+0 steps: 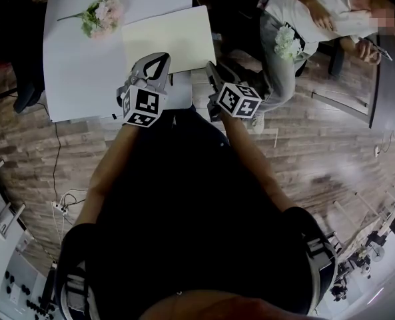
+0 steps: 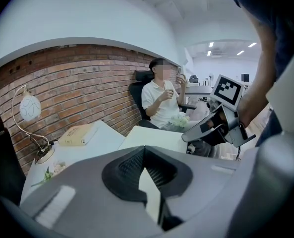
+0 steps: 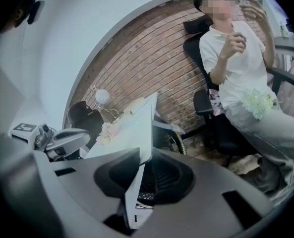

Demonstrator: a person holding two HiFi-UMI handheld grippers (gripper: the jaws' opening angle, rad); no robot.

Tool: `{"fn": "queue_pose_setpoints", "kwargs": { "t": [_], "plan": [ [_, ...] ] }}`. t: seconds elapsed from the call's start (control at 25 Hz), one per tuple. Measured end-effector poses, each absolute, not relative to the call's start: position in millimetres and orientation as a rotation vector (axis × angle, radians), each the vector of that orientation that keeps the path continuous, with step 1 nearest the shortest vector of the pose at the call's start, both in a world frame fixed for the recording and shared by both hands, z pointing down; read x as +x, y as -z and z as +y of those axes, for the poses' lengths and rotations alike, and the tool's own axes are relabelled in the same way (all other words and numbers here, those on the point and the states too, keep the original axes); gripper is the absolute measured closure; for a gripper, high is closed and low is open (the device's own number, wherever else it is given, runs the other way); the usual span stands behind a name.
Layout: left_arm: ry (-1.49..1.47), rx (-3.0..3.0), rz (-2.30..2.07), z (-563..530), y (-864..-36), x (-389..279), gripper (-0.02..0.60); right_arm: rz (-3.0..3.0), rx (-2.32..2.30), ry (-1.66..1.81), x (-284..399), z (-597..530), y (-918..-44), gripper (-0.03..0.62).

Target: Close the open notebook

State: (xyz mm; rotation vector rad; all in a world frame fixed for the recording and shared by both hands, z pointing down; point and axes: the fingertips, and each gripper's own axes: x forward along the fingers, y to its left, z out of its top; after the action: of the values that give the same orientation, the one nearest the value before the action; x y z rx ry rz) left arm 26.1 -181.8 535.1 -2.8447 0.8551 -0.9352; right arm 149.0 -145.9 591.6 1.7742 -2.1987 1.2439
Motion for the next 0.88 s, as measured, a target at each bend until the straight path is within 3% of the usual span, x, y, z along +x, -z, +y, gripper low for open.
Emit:
{"fn": "queue_pose_setpoints", "kwargs": {
  "t": [0.88],
  "plan": [
    [0.769,-2.834,0.959,-183.2,-499.2,-21.9,0.575,-2.100,1.831,-0.969,126.7,-147.4,-546.7,0.531]
  ]
}}
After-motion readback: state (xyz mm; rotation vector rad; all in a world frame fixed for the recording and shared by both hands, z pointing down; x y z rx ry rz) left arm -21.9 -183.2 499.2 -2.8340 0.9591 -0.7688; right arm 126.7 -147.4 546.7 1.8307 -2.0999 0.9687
